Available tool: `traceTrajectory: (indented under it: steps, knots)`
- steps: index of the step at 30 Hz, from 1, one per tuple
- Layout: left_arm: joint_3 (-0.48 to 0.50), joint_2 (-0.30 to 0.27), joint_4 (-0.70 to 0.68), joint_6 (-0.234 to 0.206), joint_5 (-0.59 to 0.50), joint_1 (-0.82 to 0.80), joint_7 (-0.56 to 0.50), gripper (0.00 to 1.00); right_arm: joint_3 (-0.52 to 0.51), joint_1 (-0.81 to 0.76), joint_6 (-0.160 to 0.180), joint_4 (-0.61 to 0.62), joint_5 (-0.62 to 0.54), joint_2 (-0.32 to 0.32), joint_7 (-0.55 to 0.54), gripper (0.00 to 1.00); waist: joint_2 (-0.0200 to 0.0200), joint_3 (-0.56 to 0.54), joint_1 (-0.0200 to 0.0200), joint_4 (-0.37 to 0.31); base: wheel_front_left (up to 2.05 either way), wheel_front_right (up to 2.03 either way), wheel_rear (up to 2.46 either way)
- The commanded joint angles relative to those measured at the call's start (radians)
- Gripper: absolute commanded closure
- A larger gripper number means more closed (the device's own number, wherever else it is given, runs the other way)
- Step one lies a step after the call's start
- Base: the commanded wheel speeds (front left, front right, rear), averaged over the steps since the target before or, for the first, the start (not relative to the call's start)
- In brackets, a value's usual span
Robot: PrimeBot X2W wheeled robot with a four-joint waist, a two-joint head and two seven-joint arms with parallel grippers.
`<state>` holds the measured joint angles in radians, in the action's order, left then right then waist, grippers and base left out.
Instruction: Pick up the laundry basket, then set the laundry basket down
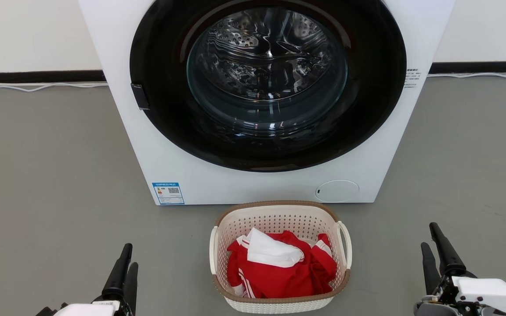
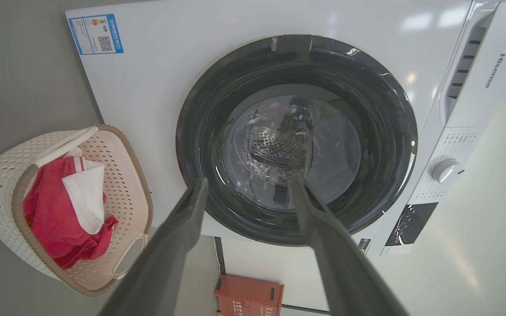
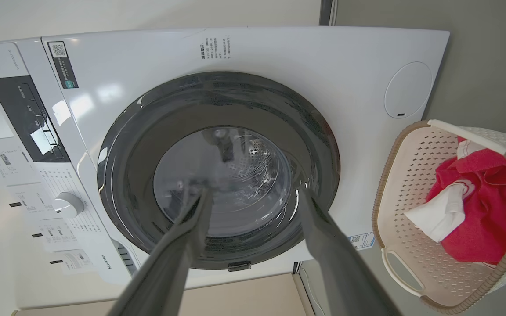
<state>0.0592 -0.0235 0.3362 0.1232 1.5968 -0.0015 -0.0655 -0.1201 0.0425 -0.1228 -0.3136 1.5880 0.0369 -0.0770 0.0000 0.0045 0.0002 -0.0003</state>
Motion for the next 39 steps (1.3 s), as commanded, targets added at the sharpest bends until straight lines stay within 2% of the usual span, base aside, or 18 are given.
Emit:
traceTrajectory:
  steps: [1, 5, 12, 29, 39]
  knots:
    - [0.000, -0.007, -0.026, 0.001, -0.022, -0.032, 0.008, 0.00, 0.011, 0.024, -0.001, 0.034, -0.019, 0.017, 0.015, 0.00, 0.0000, 0.000, -0.0002, 0.000, 0.00, 0.00, 0.00]
    - [0.002, -0.008, -0.022, 0.001, -0.053, -0.034, 0.017, 0.00, 0.023, 0.024, -0.001, 0.035, -0.050, 0.029, 0.027, 0.00, 0.0000, 0.000, -0.0002, 0.000, 0.00, 0.00, 0.00]
    - [0.003, -0.009, -0.020, -0.003, -0.151, -0.039, 0.041, 0.00, 0.026, 0.028, -0.002, 0.051, -0.195, 0.038, 0.051, 0.00, 0.0000, 0.000, -0.0002, -0.001, 0.00, 0.00, 0.00]
    - [-0.034, -0.012, -0.043, -0.063, -0.428, -0.044, 0.090, 0.00, 0.058, 0.034, -0.003, 0.085, -0.524, 0.062, 0.101, 0.00, 0.0000, -0.002, -0.0002, -0.001, 0.00, 0.00, 0.00]
    - [-0.051, -0.014, -0.028, -0.087, -0.574, -0.047, 0.120, 0.00, 0.085, 0.044, -0.004, 0.076, -0.680, 0.077, 0.130, 0.00, 0.0000, -0.004, -0.0002, -0.006, 0.00, 0.00, 0.00]
